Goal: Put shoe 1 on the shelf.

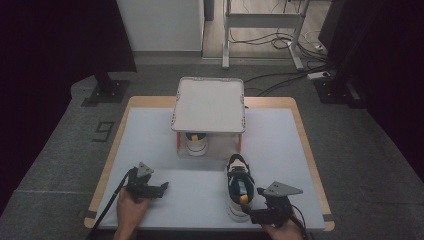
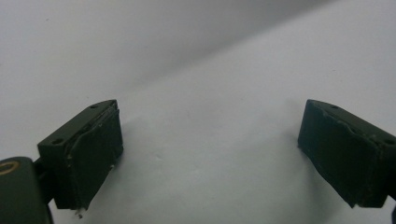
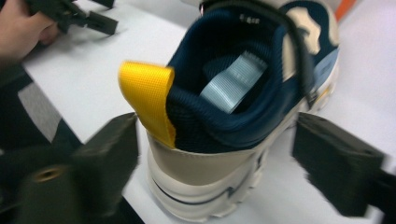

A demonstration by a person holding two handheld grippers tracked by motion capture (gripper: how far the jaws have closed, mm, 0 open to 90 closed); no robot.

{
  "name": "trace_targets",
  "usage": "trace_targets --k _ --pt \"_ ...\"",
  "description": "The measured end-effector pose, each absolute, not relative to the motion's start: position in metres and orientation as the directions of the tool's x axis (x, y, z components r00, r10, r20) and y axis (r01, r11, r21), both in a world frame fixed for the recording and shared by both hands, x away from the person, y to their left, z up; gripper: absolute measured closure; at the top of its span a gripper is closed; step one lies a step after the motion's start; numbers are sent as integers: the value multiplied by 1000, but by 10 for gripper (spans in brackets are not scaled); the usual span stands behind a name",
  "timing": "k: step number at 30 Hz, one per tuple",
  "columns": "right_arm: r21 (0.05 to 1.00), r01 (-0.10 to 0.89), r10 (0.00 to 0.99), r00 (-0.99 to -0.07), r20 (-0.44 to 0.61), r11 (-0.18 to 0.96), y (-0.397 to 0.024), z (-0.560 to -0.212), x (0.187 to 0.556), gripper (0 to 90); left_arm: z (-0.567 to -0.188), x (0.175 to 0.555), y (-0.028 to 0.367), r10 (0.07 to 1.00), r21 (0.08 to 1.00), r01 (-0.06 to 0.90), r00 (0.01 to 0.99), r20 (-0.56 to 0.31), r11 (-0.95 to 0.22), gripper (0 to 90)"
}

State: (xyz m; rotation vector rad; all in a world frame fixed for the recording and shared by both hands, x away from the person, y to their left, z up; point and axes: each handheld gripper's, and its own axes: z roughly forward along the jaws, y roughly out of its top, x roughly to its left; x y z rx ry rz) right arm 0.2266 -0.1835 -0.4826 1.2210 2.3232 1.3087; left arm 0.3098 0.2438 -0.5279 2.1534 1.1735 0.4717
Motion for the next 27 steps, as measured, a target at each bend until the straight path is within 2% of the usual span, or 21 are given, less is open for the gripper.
trace_targets --k 2,5,8,17,27 --pt "781 573 762 -613 208 248 -176 -489 229 6 -528 310 244 843 678 616 537 10 -401 64" --pt "780 575 776 -599 195 248 -162 -496 233 0 -528 310 244 843 678 616 538 11 -401 64" --pt "789 553 816 -565 119 268 -151 -499 238 0 -528 310 244 843 678 616 538 10 -401 64" --pt "771 576 800 -581 153 270 -181 -494 247 101 -528 310 244 843 678 616 539 10 -402 66" --pt "773 552 788 -605 113 313 -172 -496 256 109 -528 310 244 842 678 616 539 10 -402 66"
